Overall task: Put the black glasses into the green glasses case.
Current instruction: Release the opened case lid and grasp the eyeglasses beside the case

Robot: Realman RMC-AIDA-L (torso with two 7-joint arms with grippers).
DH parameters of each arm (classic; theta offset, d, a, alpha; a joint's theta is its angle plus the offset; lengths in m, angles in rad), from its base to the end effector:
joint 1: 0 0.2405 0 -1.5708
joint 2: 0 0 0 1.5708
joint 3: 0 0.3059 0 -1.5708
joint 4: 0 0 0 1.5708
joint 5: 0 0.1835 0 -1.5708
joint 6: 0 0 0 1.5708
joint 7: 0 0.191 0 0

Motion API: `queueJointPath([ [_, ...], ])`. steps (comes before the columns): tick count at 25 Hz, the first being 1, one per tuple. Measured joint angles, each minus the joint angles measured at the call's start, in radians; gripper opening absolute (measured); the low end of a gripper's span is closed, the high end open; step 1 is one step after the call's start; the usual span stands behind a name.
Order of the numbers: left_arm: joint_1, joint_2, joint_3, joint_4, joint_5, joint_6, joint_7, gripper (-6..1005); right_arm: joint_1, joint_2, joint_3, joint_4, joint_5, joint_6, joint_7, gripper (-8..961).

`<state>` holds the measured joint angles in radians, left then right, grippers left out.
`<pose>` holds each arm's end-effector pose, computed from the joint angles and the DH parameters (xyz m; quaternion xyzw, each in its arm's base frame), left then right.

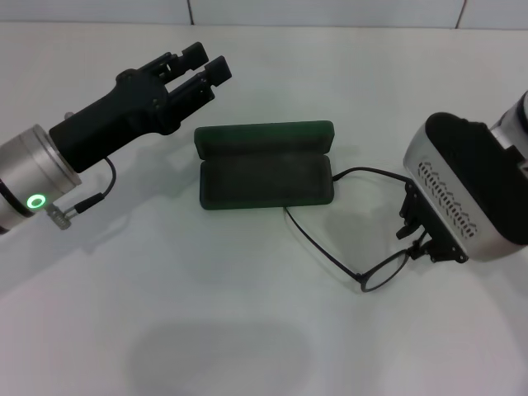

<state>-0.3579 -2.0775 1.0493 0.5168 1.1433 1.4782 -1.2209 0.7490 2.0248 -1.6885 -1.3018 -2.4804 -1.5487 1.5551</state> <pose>-0.2504 0.3412 -0.0320 -0.8142 -0.2499 -0.4693 0.2331 0.2012 0.3593 -0.0988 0.9179 0.2994 0.2591 0.0280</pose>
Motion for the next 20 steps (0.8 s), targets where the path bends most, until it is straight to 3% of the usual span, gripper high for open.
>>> queueJointPath([
  [1,0.001,0.0,0.0,0.0,0.0,0.003,-0.001,533,0.002,-0.001,0.005,-0.003,0.0,-0.007,0.003,467],
  [4,0.002,0.0,0.0,0.0,-0.001,0.008,-0.006,533,0.004,-0.001,0.017,-0.004,-0.001,-0.017,0.005,274],
  [9,0.002,0.0,0.0,0.0,0.002,0.008,-0.01,533,-0.002,-0.002,0.019,-0.005,-0.001,-0.018,0.005,104],
  [20,0.0,0.001,0.006,0.0,0.005,0.008,-0.025,533,-0.06,-0.006,0.103,-0.06,0.008,-0.019,-0.026,102],
])
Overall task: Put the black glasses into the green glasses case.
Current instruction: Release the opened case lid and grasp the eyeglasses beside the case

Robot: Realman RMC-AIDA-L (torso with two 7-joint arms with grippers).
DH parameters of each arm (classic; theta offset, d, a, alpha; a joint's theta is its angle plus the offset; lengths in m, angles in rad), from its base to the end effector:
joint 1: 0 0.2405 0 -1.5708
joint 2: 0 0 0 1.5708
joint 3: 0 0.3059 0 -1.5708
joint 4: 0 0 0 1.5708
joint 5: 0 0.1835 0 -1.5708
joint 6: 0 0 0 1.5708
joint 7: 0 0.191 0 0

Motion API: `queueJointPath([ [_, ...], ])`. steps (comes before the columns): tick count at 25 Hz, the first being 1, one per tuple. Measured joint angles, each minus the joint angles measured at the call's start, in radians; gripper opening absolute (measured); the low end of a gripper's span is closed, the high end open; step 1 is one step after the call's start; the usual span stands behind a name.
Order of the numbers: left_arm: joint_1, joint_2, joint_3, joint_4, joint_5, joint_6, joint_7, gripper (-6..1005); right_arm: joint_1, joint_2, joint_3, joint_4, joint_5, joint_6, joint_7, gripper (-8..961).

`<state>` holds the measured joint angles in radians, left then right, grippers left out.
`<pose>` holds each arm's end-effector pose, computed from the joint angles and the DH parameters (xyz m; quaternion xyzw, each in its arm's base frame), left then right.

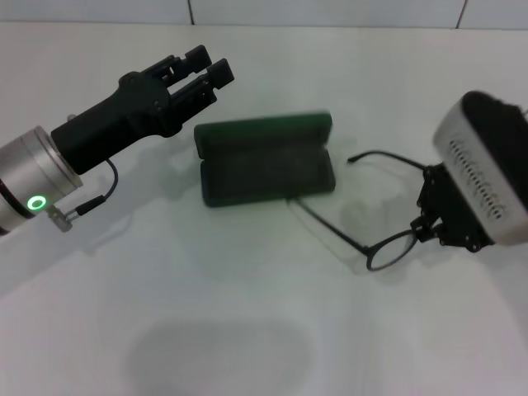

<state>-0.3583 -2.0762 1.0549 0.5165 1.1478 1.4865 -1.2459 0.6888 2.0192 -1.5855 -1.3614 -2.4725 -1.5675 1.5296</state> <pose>-0.2492 0.3394 -0.0332 -0.8140 -0.2575 -0.4713 0.2213 0.2074 0.3615 -0.0810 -0.9325 -0.2743 -0.2348 0.0056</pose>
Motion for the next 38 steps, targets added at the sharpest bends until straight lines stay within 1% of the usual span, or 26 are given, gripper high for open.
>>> queueJointPath([
  [5,-0.006,0.008,0.002,0.002,0.014,0.029,-0.025,533,-0.076,0.001,0.098,-0.048,0.07,0.0,-0.074,100],
  [11,-0.018,0.019,0.003,0.009,0.041,0.09,-0.047,533,-0.192,0.004,0.204,-0.056,0.247,0.025,-0.219,99],
  [14,-0.028,0.021,0.004,0.007,0.051,0.097,-0.053,533,-0.23,0.006,0.215,-0.041,0.298,0.048,-0.267,24],
  [17,-0.038,0.025,0.004,0.0,0.053,0.097,-0.053,533,-0.231,0.007,0.217,-0.022,0.312,0.072,-0.253,25],
  [22,-0.049,0.028,0.004,0.002,0.054,0.097,-0.07,532,-0.197,0.004,0.206,-0.026,0.302,0.085,-0.064,39],
  [25,-0.049,0.034,0.003,0.001,0.055,0.097,-0.078,532,-0.194,0.005,0.191,-0.027,0.292,0.096,-0.026,54],
  [28,-0.046,0.035,0.003,-0.001,0.061,0.096,-0.078,532,-0.198,0.006,0.171,-0.028,0.291,0.111,0.006,188],
  [30,-0.045,0.035,-0.001,-0.002,0.071,0.095,-0.078,532,-0.187,0.003,0.157,-0.03,0.286,0.11,0.048,278],
  [35,-0.047,0.036,-0.003,-0.014,0.079,0.091,-0.078,532,-0.137,0.002,0.11,-0.022,0.19,0.101,0.166,352],
  [38,-0.049,0.038,-0.003,-0.017,0.08,0.09,-0.083,532,-0.121,0.003,0.085,-0.006,0.165,0.1,0.197,396],
])
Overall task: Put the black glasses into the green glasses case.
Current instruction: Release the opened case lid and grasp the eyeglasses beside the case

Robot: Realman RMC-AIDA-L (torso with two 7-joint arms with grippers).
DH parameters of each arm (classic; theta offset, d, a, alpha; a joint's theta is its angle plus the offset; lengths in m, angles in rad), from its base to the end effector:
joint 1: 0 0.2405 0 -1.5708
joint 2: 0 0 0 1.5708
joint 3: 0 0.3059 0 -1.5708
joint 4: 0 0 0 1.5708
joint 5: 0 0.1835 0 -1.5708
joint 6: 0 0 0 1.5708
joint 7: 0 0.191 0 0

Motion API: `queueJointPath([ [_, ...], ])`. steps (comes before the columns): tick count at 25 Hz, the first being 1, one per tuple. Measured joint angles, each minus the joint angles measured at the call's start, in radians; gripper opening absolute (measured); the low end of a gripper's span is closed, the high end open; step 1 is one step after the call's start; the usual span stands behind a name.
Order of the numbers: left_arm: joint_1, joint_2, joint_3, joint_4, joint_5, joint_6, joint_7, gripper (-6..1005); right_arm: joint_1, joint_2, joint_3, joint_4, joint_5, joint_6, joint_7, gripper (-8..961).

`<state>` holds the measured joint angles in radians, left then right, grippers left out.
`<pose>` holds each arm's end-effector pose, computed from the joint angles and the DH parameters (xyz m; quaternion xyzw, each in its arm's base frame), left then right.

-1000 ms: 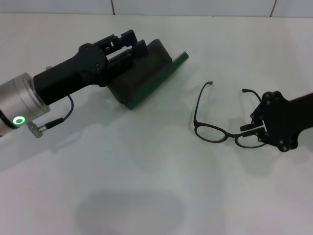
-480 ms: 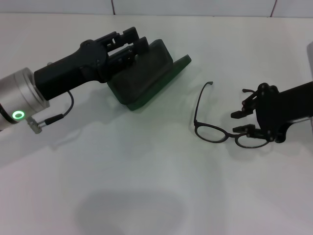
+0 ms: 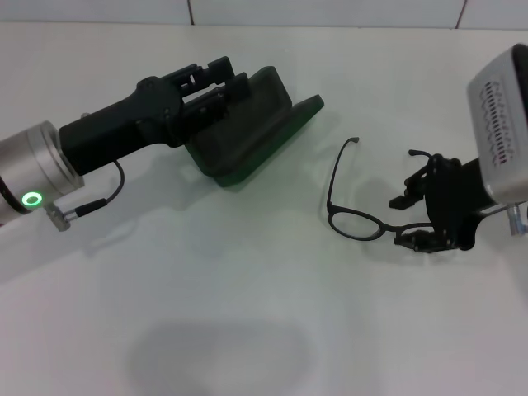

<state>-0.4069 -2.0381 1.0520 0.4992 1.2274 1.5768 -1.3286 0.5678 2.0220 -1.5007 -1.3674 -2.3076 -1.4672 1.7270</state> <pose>-0.2370 0.3352 -0.0314 -0.8364 -0.2512 -0.4635 0.1498 0.2127 0.3524 -0.0807 -0.9836 -0.1069 -0.1257 0.0723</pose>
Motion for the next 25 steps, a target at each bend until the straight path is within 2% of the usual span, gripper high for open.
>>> queueJointPath([
  [3,-0.002,0.005,0.0,0.0,0.0,-0.001,-0.009,532,0.016,0.001,-0.018,0.028,-0.012,0.002,0.013,440],
  [9,-0.008,0.007,0.003,-0.001,0.0,-0.002,-0.013,533,0.018,0.004,-0.059,0.056,-0.019,0.053,0.019,434],
  [25,-0.001,0.003,0.002,-0.001,0.014,-0.003,-0.009,533,0.058,0.006,-0.151,0.184,-0.021,0.189,0.037,347],
])
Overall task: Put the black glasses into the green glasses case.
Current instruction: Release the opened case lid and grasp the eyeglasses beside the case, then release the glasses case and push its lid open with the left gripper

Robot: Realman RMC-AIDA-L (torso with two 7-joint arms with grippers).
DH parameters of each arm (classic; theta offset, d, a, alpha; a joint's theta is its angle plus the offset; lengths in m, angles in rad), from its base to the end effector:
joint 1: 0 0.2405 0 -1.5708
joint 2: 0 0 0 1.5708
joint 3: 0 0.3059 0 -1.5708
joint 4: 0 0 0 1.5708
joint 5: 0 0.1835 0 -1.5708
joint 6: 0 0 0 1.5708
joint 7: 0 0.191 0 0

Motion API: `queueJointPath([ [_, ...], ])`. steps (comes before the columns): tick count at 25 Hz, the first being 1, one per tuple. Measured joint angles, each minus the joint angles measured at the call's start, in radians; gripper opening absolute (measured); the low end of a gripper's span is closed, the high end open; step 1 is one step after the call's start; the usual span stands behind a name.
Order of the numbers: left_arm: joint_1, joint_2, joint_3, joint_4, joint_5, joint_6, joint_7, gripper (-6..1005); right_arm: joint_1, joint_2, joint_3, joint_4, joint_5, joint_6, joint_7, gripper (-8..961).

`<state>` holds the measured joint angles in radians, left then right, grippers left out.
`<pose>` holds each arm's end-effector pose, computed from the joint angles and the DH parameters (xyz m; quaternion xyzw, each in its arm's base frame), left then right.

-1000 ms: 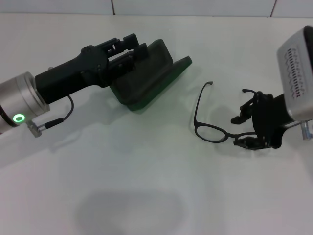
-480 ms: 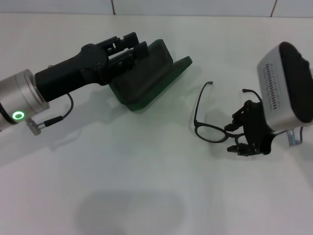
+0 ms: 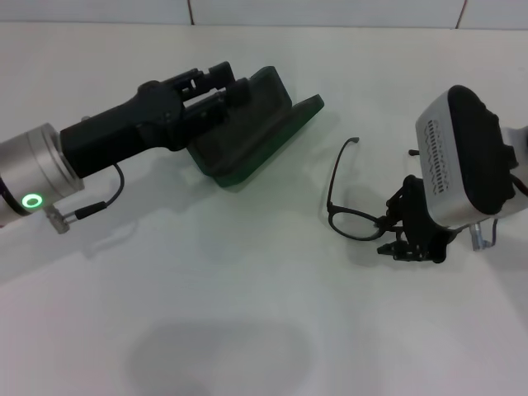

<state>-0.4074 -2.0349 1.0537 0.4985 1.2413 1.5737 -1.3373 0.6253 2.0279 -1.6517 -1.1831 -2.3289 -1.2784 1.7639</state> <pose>-0.2388 0.3346 -0.0329 -0.8395 -0.2554 -0.4568 0.1459 0.2257 0.3627 -0.1170 -0.9798 -0.1010 -0.1585 0.0688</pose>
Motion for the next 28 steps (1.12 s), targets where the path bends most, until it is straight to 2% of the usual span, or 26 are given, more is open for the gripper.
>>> queueJointPath([
  [8,0.001,-0.004,-0.003,0.0,0.01,-0.004,-0.001,532,0.006,0.0,-0.01,0.008,0.018,-0.004,0.0,304],
  [9,0.002,-0.003,-0.002,0.0,0.01,-0.004,-0.002,532,0.003,-0.001,-0.009,0.0,0.018,-0.009,0.0,266],
  [13,0.008,0.0,0.002,0.0,0.011,-0.001,-0.005,532,-0.041,-0.007,0.036,-0.083,0.017,-0.047,-0.003,116],
  [18,0.012,0.005,0.0,0.0,0.011,0.0,-0.013,533,-0.127,-0.005,0.113,-0.188,0.045,-0.071,-0.048,116],
  [24,0.021,0.02,-0.001,0.0,0.021,-0.059,-0.032,533,-0.232,-0.001,0.131,-0.176,0.26,-0.066,-0.218,116],
  [28,-0.015,0.022,-0.003,0.007,0.089,-0.171,-0.075,533,-0.284,0.0,0.118,-0.105,0.413,-0.089,-0.344,116],
])
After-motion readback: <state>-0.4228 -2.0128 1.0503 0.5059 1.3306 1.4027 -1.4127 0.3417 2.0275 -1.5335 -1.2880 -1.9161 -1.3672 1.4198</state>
